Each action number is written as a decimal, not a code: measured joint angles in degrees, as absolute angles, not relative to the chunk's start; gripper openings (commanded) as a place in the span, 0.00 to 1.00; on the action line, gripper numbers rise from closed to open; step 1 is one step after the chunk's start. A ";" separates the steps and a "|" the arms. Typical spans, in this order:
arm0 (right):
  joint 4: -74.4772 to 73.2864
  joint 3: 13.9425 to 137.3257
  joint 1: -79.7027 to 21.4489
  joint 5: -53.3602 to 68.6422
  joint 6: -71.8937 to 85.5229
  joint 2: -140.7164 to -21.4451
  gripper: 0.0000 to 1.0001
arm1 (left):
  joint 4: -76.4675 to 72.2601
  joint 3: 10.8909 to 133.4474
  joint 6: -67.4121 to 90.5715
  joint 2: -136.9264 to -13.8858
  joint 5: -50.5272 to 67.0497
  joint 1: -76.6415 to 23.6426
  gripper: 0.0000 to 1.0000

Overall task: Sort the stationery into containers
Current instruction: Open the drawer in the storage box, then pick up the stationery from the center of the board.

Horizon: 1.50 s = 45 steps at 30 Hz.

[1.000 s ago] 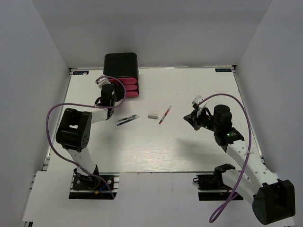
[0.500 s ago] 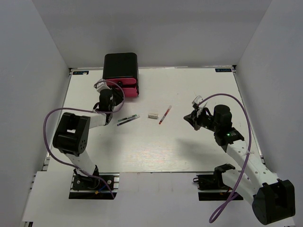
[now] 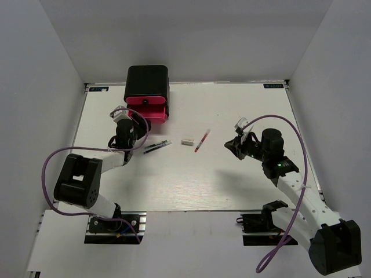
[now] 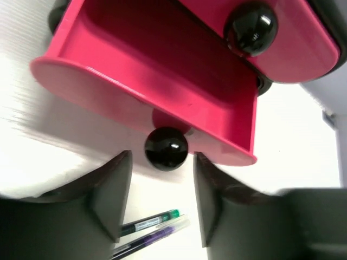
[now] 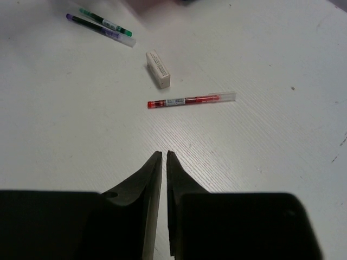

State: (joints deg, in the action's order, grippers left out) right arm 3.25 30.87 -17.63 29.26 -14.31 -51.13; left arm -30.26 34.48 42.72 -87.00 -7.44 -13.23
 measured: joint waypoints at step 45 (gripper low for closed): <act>-3.95 46.46 -28.84 38.50 -33.50 -79.15 0.52 | 12.12 34.98 19.16 -37.89 3.46 -12.88 0.83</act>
State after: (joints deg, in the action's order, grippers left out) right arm -3.95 46.46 -28.84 38.50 -33.50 -79.15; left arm 12.12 34.98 19.16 -37.89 3.46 -12.88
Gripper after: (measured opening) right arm 0.500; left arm 0.827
